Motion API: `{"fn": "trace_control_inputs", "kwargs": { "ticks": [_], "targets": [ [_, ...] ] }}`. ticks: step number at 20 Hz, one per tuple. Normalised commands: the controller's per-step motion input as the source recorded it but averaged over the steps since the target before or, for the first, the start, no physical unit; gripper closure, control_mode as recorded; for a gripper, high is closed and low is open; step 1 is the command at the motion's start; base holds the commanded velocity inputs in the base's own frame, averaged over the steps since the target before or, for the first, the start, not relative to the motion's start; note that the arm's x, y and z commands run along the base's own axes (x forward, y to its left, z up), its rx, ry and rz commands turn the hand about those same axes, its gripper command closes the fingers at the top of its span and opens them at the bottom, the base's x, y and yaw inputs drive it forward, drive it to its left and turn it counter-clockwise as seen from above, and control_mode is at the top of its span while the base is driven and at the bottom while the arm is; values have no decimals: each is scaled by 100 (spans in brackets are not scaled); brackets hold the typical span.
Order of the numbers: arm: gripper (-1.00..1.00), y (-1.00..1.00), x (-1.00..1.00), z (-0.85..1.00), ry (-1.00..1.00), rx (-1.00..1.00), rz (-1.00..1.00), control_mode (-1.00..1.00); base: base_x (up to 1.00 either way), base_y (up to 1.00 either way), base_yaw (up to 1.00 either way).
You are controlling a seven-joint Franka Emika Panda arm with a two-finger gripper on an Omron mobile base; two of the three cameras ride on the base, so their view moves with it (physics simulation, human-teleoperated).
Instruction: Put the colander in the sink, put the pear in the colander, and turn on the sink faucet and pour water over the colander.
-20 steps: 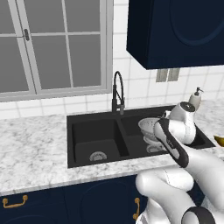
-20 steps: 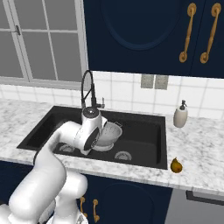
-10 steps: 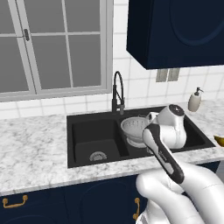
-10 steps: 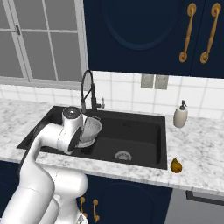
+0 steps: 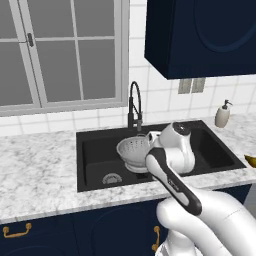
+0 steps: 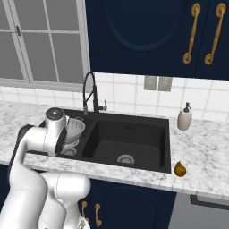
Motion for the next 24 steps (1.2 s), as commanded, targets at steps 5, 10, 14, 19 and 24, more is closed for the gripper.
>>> {"fn": "trace_control_inputs", "kwargs": {
  "ticks": [5, 10, 14, 19, 24],
  "targets": [
    [100, 72, 16, 2, 0, 0, 9, -100, 0, 0, 0],
    [100, 64, 65, 1, 2, 0, 2, -100, 0, 0, 0],
    [100, 30, 80, 0, 8, 0, 0, -100, 0, 0, 0],
    [100, 16, 66, 3, 20, -1, 0, -100, 0, 0, 0],
    [100, 13, 62, 0, 15, -1, 0, -100, 0, 0, 0]
  ]
}}
